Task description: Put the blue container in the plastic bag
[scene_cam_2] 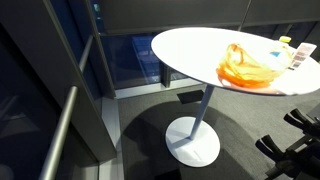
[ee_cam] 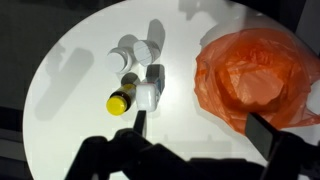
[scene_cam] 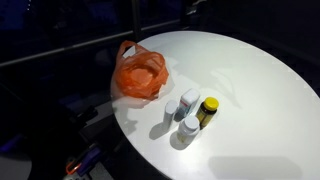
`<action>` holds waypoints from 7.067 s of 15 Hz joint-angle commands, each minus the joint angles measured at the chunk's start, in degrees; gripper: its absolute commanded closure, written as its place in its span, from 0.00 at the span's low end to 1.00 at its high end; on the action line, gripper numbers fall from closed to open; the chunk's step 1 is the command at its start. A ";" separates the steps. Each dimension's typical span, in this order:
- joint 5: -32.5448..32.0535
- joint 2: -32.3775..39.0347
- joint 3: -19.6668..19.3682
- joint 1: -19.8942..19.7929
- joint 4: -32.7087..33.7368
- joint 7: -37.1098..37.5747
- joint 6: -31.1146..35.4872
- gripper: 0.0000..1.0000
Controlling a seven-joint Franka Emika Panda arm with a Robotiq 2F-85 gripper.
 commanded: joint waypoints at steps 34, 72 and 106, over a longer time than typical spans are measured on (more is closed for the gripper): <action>0.45 27.31 -1.85 -4.23 3.88 -0.71 21.86 0.00; 4.54 15.14 2.71 0.32 1.53 -5.63 15.11 0.78; 8.30 23.18 8.19 5.75 1.76 -13.00 16.20 0.78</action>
